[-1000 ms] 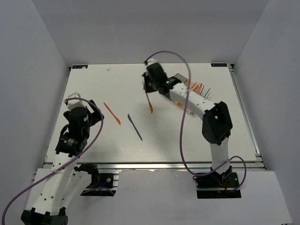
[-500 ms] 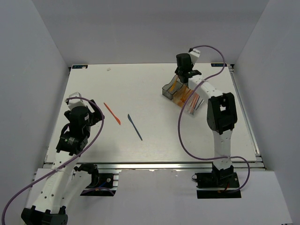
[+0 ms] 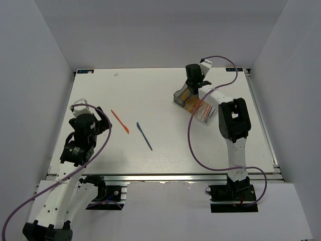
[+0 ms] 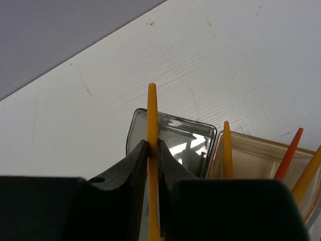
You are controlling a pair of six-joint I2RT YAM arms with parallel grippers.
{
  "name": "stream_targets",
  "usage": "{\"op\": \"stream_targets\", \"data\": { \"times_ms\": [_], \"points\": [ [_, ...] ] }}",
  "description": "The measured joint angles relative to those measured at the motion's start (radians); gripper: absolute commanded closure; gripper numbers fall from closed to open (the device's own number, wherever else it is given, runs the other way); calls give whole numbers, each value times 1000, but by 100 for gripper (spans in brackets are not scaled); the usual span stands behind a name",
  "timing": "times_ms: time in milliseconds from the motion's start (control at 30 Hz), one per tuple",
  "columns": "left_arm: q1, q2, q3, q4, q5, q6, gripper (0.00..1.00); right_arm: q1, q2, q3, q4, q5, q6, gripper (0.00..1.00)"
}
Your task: Sort the eating utensils into containers
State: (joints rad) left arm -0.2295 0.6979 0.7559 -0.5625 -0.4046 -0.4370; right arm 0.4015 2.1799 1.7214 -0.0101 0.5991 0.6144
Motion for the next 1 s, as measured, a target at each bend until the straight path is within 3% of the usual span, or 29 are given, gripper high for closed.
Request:
{"op": "stream_targets", "data": {
  "times_ms": [200, 267, 367, 600, 633, 667, 767, 900, 1000],
  "points": [
    [0, 0, 0, 2, 2, 1, 2, 0, 0, -14, 7, -8, -6, 75],
    [0, 0, 0, 2, 2, 2, 2, 0, 0, -6, 5, -15, -14, 63],
    [0, 0, 0, 2, 2, 3, 2, 0, 0, 19, -6, -22, -19, 56],
    [0, 0, 0, 2, 2, 3, 2, 4, -13, 39, -35, -99, -56, 53],
    [0, 0, 0, 2, 2, 3, 2, 7, -20, 39, -45, -131, -73, 46],
    [0, 0, 0, 2, 2, 3, 2, 15, -28, 39, -55, -171, -98, 31],
    [0, 0, 0, 2, -1, 2, 2, 85, -62, 39, -127, -242, -183, 11],
    [0, 0, 0, -8, -40, -9, 2, 281, -96, 37, -229, -275, -271, 12],
    [0, 0, 0, -21, -87, -23, 2, 446, -100, 26, -296, -302, -306, 20]
  ]
}}
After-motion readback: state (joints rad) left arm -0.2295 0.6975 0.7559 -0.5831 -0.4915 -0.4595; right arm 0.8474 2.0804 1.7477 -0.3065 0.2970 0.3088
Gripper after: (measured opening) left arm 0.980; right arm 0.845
